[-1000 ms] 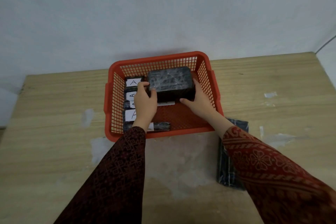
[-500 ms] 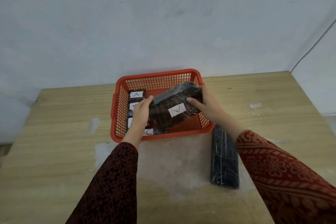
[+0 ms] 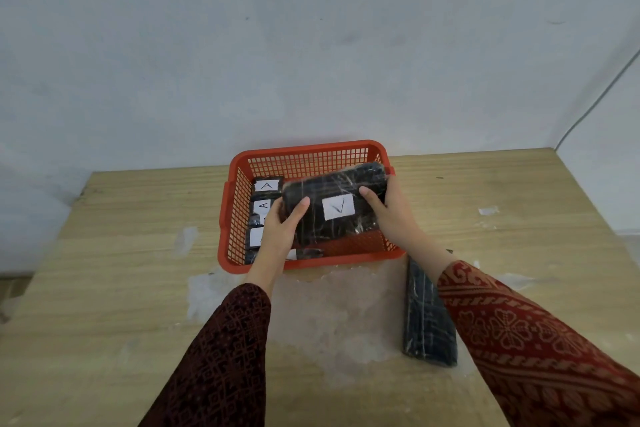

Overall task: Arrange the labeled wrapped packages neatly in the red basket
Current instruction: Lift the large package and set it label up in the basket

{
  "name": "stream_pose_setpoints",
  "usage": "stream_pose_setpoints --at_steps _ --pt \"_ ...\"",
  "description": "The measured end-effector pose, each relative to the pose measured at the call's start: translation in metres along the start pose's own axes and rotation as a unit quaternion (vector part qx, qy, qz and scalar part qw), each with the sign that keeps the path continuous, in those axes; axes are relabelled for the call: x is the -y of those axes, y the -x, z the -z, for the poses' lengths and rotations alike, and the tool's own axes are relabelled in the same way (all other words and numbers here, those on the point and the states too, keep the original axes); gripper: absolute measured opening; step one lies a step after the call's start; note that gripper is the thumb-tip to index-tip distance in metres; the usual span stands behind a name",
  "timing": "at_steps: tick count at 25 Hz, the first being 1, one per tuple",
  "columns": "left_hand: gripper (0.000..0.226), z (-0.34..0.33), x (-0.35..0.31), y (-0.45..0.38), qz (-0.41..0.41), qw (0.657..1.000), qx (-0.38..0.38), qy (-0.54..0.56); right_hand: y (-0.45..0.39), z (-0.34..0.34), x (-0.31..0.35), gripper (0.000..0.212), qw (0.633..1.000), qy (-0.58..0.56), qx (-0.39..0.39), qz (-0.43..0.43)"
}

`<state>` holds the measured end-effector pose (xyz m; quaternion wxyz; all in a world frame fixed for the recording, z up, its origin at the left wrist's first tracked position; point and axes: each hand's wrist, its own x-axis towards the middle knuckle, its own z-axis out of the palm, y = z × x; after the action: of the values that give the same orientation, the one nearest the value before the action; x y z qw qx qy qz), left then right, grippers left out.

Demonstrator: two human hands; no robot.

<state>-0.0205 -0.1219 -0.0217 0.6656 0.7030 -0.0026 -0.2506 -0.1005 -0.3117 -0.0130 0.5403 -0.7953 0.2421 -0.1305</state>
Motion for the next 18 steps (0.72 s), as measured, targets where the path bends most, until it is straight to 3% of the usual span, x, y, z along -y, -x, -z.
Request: stream_pose_setpoints --at_steps 2,4,7,9,12,16,18 --pt "0.055 0.000 0.002 -0.005 0.017 1.000 0.001 0.017 -0.003 0.000 -0.003 0.038 0.997 -0.045 -0.022 -0.052" --pt "0.061 0.000 0.003 -0.010 0.039 0.993 -0.018 0.109 -0.006 -0.001 -0.007 0.051 0.994 -0.054 0.008 -0.097" --pt "0.043 -0.002 -0.004 -0.018 0.058 0.975 -0.084 0.200 -0.006 -0.003 -0.012 0.068 0.986 0.017 0.100 -0.129" --pt "0.034 -0.002 -0.010 -0.029 0.065 0.978 -0.096 0.172 -0.010 -0.002 -0.011 0.078 0.988 0.037 0.101 -0.114" --pt "0.041 -0.001 -0.025 -0.052 0.097 0.993 -0.024 0.061 -0.027 0.004 0.000 0.083 0.984 -0.012 0.146 -0.105" --pt "0.043 -0.010 -0.038 -0.080 0.121 0.986 0.091 -0.066 -0.043 0.001 0.010 0.070 0.946 -0.094 0.245 -0.192" --pt "0.043 -0.015 -0.034 -0.088 0.118 0.987 0.079 -0.073 -0.044 -0.009 0.005 0.062 0.942 -0.146 0.203 -0.223"
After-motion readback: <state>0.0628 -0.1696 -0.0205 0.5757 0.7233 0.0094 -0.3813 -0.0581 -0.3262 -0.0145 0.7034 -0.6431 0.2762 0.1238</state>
